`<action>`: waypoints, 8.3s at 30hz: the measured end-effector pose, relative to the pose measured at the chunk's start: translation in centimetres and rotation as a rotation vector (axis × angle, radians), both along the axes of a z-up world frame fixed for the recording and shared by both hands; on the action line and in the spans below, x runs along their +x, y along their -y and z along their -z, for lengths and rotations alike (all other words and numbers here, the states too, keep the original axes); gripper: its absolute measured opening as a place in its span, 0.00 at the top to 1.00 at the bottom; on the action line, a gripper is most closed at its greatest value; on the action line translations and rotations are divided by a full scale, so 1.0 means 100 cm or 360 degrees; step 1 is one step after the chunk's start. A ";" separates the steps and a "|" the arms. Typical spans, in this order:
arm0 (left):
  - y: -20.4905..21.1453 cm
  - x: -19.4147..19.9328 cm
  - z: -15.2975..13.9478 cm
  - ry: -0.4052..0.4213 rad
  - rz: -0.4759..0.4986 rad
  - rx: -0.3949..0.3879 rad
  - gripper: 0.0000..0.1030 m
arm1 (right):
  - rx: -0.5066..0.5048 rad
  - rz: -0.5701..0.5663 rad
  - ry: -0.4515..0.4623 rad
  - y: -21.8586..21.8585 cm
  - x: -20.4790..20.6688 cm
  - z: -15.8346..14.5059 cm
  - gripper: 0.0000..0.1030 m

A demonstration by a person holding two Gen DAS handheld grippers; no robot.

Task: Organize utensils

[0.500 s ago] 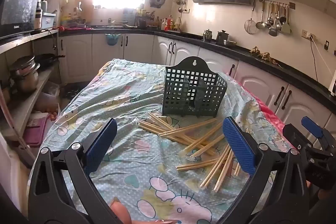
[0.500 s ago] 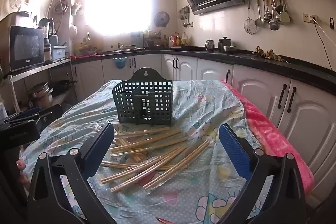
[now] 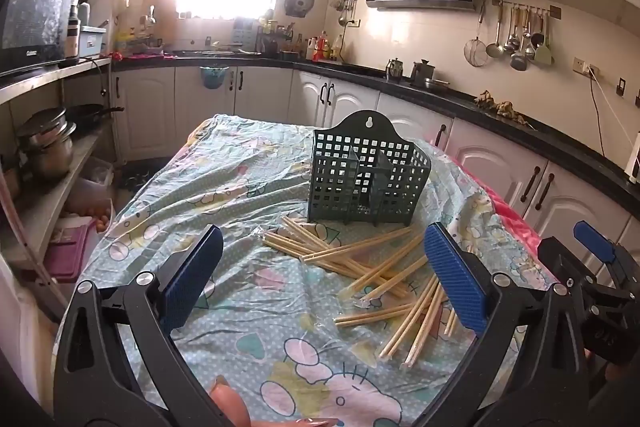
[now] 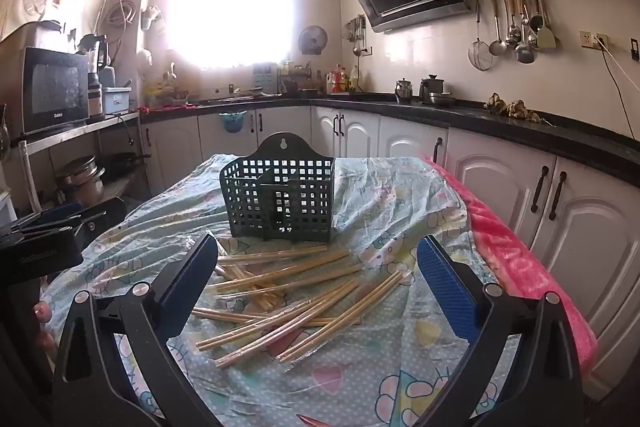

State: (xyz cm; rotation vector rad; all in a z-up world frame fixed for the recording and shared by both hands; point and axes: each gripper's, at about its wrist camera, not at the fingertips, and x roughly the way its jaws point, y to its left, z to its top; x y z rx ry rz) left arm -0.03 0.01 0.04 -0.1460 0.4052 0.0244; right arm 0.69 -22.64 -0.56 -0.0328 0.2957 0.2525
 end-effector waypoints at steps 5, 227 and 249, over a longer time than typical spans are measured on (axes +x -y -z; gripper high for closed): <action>0.002 0.001 -0.003 -0.0003 0.0004 -0.0002 0.10 | -0.0001 -0.0001 0.0004 -0.001 0.000 -0.001 0.06; -0.013 0.236 -0.159 0.0120 0.0417 -0.0215 0.98 | 0.0175 -0.0325 -0.0122 -0.009 0.255 -0.167 0.96; 0.000 0.254 -0.091 -0.0041 0.0432 -0.0212 0.84 | 0.0140 -0.0280 -0.0277 -0.026 0.275 -0.096 0.76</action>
